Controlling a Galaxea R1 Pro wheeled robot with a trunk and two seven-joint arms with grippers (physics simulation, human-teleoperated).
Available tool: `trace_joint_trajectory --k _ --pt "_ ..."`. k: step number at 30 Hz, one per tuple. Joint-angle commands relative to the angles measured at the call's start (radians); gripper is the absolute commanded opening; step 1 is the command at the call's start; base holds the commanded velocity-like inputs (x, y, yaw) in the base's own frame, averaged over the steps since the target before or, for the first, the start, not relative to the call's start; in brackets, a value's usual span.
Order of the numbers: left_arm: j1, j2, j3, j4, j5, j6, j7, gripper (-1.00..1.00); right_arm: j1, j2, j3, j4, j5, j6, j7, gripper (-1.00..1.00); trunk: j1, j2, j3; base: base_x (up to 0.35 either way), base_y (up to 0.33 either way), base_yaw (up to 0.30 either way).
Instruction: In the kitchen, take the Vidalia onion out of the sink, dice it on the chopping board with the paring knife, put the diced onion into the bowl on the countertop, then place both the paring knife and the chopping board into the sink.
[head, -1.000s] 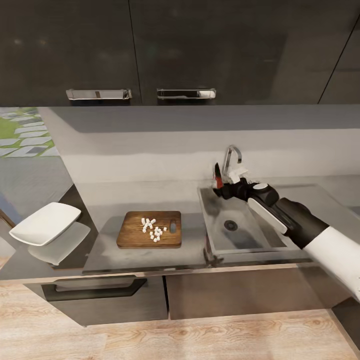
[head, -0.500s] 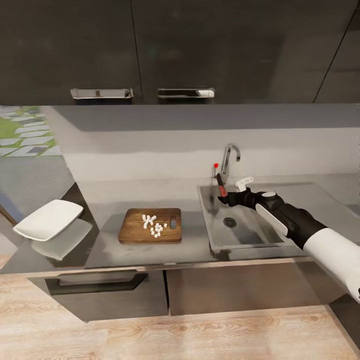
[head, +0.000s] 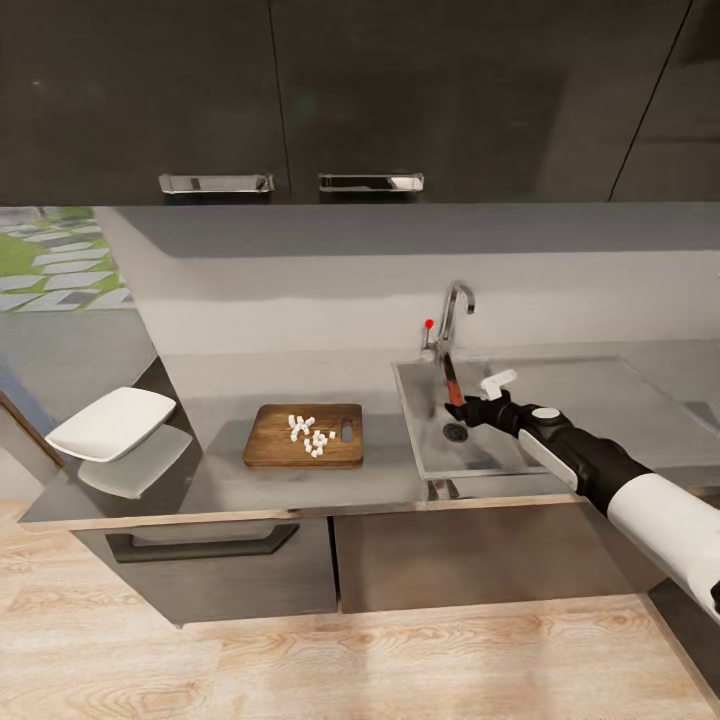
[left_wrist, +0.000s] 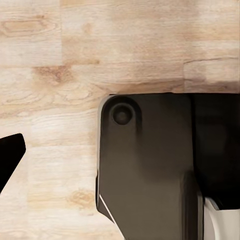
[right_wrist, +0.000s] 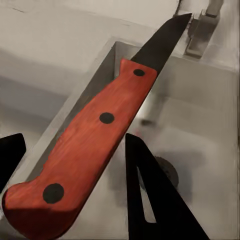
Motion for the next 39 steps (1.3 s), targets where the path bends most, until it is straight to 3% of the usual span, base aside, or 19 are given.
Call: trace_joint_trajectory --k 1,4,14,22,26,32,39 --pt "-0.004 0.001 -0.009 -0.001 0.003 -0.001 0.01 1.0 -0.001 -0.002 0.004 0.01 -0.007 -0.007 0.006 -1.0 0.001 -0.002 -0.002 0.0 0.0 0.0" --pt "-0.007 0.001 -0.009 -0.001 0.003 0.0 0.011 1.0 -0.001 -0.001 0.004 0.027 -0.007 -0.016 0.036 -1.0 0.001 -0.002 -0.002 0.0 0.0 0.0" --pt "-0.007 0.003 -0.009 -0.004 0.003 -0.001 0.012 1.0 0.008 -0.001 0.004 0.038 -0.005 -0.016 0.043 -1.0 0.001 -0.002 -0.002 0.0 0.0 0.0" --pt "-0.007 0.004 -0.009 -0.005 0.003 -0.001 0.012 1.0 0.021 0.012 0.01 0.116 -0.005 -0.014 0.046 -1.0 0.001 -0.002 -0.002 0.173 -0.033 0.0" --pt "-0.007 0.004 -0.009 -0.005 0.003 -0.001 0.012 1.0 0.022 0.046 0.01 0.163 -0.005 -0.013 0.046 -1.0 0.001 -0.002 -0.002 0.129 -0.032 0.0" --pt "-0.007 0.004 -0.009 -0.005 0.003 -0.001 0.012 1.0 0.022 0.132 0.01 0.302 -0.003 -0.017 0.046 -1.0 0.001 -0.002 -0.002 0.01 -0.002 0.0" --pt "-0.007 0.005 -0.009 -0.005 0.003 -0.001 0.012 1.0 0.022 0.142 0.01 0.33 -0.003 -0.016 0.045 -1.0 0.001 -0.002 -0.002 0.009 0.0 0.0"
